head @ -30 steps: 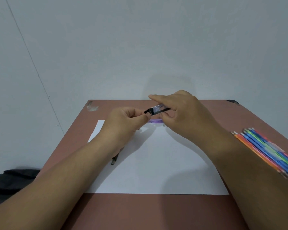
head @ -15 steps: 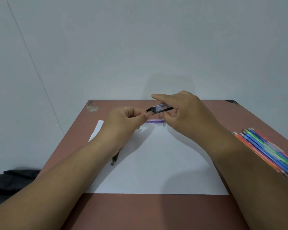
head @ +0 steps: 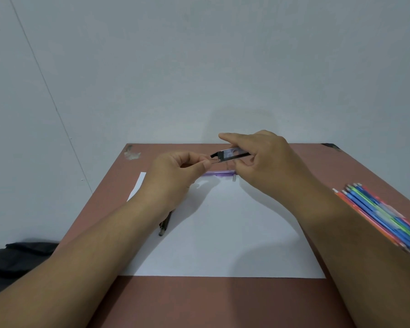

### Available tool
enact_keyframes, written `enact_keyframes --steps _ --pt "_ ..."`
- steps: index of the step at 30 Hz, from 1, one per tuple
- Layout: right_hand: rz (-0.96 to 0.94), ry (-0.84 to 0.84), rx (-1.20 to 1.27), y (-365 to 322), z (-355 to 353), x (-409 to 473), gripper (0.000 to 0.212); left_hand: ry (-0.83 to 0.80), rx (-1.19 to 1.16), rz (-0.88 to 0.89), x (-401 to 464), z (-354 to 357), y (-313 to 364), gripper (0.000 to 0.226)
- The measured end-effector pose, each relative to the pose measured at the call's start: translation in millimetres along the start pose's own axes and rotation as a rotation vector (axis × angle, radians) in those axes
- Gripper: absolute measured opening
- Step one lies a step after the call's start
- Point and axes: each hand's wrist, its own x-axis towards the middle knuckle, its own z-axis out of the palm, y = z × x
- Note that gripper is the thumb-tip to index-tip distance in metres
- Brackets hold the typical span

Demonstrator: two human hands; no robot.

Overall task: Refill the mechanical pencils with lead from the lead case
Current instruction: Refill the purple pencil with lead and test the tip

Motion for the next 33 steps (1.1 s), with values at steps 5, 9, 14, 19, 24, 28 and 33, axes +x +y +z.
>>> enact_keyframes --steps 5,9,14,19,24,28,33 --pt "0.008 -0.001 -0.007 1.0 0.4 0.6 0.061 0.022 0.003 -0.014 0.9 -0.4 -1.0 0.01" --pt "0.018 -0.006 -0.009 1.8 0.3 1.4 0.06 0.003 0.038 0.003 -2.2 -0.2 3.4 0.008" --pt "0.01 -0.008 -0.012 0.5 1.5 0.9 0.061 0.006 0.067 0.038 -6.5 2.0 7.1 0.005" --pt "0.006 -0.013 -0.005 -1.4 0.6 -0.2 0.061 0.037 0.102 0.046 -7.8 3.9 7.3 0.012" --pt "-0.011 -0.001 -0.008 -4.2 -0.3 -1.4 0.06 0.056 0.099 0.079 -8.8 5.3 8.2 0.01" --pt "-0.008 -0.006 -0.007 -5.4 -1.0 -1.4 0.06 0.066 0.103 0.087 -8.1 6.9 5.5 0.013" --pt "0.005 -0.01 -0.002 -4.2 -0.5 -0.6 0.06 0.073 0.129 0.103 -7.8 7.5 3.9 0.015"
